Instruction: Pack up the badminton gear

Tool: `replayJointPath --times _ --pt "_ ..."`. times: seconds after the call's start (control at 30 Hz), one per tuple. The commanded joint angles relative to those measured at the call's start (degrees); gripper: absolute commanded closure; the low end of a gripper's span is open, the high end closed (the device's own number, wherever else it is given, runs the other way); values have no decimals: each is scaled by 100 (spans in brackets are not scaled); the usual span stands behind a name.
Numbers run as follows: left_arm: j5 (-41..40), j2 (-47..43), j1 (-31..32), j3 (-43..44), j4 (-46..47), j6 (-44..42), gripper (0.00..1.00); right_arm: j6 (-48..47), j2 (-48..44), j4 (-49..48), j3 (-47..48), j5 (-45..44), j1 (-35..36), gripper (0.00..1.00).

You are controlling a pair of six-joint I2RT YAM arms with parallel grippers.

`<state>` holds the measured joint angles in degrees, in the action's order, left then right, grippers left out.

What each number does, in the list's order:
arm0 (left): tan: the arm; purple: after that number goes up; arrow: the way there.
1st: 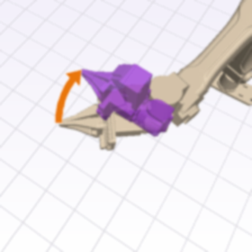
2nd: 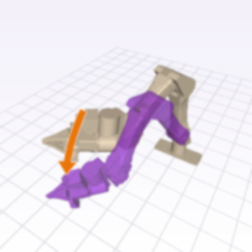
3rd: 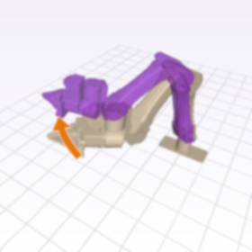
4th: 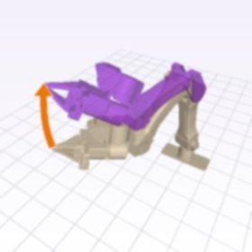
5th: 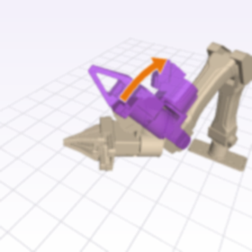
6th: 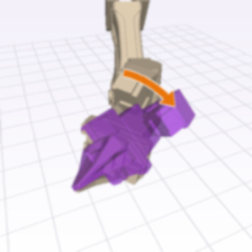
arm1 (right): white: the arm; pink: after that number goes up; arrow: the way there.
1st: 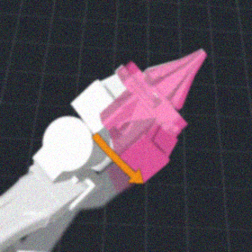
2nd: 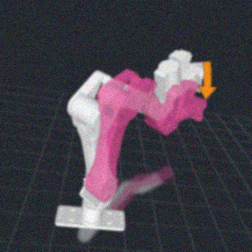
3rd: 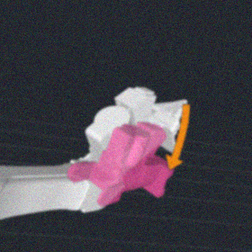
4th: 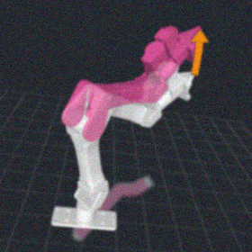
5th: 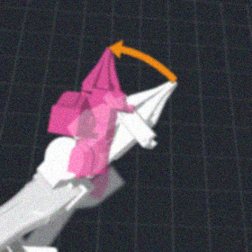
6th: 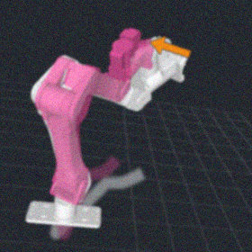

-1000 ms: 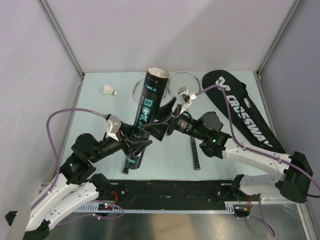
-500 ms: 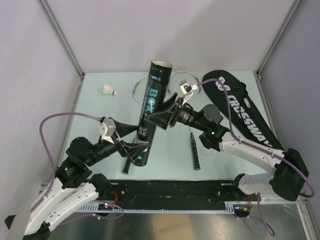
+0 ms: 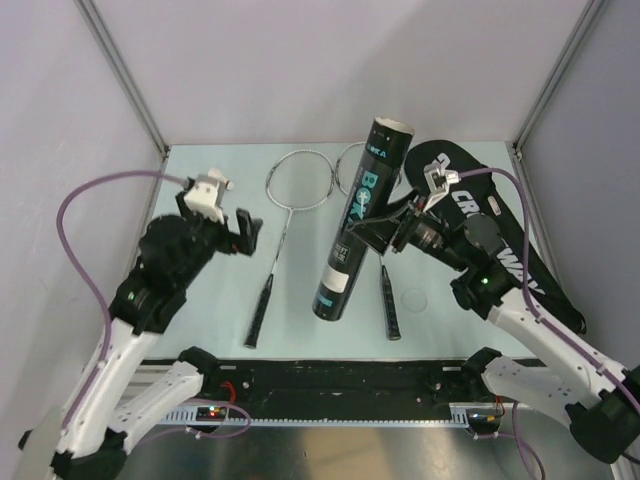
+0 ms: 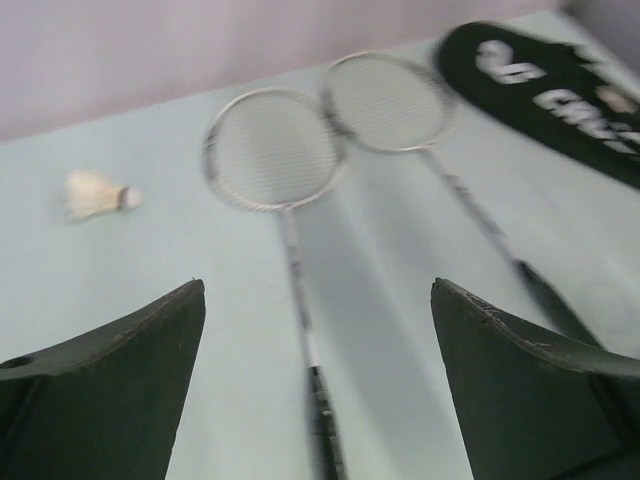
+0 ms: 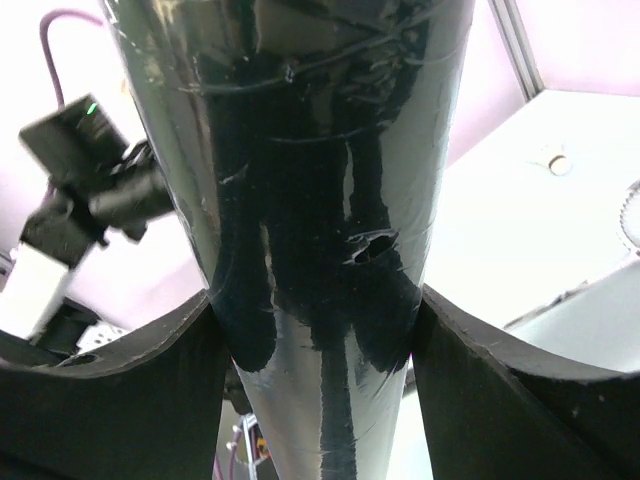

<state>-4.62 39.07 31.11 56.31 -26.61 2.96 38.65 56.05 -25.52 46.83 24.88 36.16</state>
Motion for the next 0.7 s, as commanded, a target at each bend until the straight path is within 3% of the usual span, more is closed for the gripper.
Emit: replayJointPath --times 0.0,0.1,0.23,0.43,0.67 --pt "-163 941 -1393 532 -216 -18 5 -494 -626 917 -25 -132 -23 61" --pt "137 1795 -2480 983 -176 106 7 -611 -922 1206 -163 -80 -17 61" --pt "1168 3163 -3828 1615 -95 369 10 -737 -1177 1359 -291 147 -13 60" --pt "1747 5367 -4496 2879 134 318 11 -857 -1344 1438 -322 475 -5 60" --pt "3089 7765 -4769 4896 177 544 22 -815 -1210 1218 -323 644 6 60"
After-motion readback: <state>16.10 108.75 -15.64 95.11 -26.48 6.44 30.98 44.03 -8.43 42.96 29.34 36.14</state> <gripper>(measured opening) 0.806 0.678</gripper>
